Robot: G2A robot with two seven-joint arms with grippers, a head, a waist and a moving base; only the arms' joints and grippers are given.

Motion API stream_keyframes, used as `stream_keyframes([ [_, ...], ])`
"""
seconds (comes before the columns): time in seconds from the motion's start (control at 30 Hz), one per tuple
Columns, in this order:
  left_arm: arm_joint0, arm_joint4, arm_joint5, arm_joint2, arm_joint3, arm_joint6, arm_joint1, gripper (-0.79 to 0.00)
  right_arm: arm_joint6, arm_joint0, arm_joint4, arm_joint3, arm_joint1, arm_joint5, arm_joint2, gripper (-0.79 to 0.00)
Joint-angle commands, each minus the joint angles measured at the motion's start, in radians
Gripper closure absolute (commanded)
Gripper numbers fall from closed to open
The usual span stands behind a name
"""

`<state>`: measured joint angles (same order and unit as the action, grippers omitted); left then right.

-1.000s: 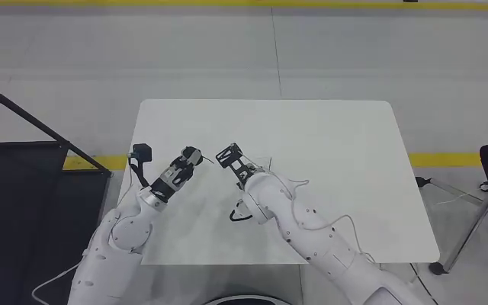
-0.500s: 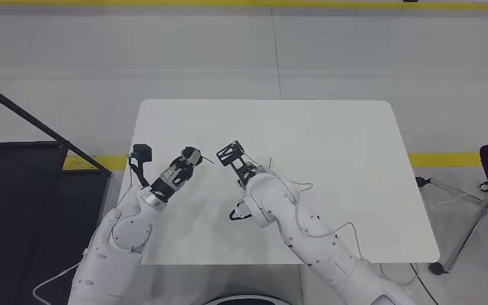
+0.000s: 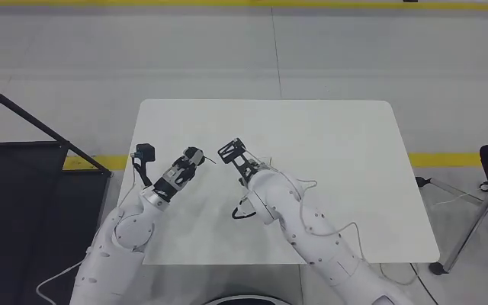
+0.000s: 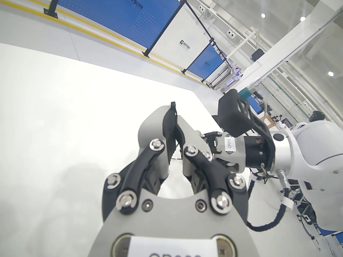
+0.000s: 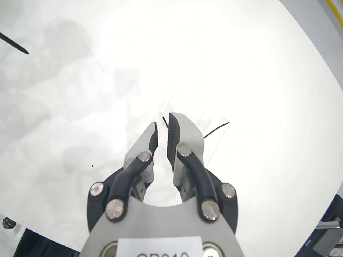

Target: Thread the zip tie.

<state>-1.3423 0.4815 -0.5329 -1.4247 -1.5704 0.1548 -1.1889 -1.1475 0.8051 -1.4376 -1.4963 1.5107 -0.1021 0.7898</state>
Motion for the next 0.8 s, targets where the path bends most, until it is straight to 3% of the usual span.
stream_keyframes([
  [0.0, 0.0, 0.002, 0.0, 0.003, -0.003, -0.001, 0.0, 0.0, -0.002, -0.013, 0.008, 0.025, 0.005, 0.01, 0.003, -0.154],
  [0.27, 0.003, 0.005, 0.011, 0.012, -0.013, -0.002, -0.001, 0.0, -0.006, -0.046, 0.029, 0.108, 0.019, 0.061, 0.006, -0.228],
  [0.77, 0.013, 0.015, 0.022, 0.025, -0.007, -0.005, -0.003, 0.0, 0.011, -0.02, 0.021, 0.101, 0.021, 0.094, 0.055, -0.222],
])
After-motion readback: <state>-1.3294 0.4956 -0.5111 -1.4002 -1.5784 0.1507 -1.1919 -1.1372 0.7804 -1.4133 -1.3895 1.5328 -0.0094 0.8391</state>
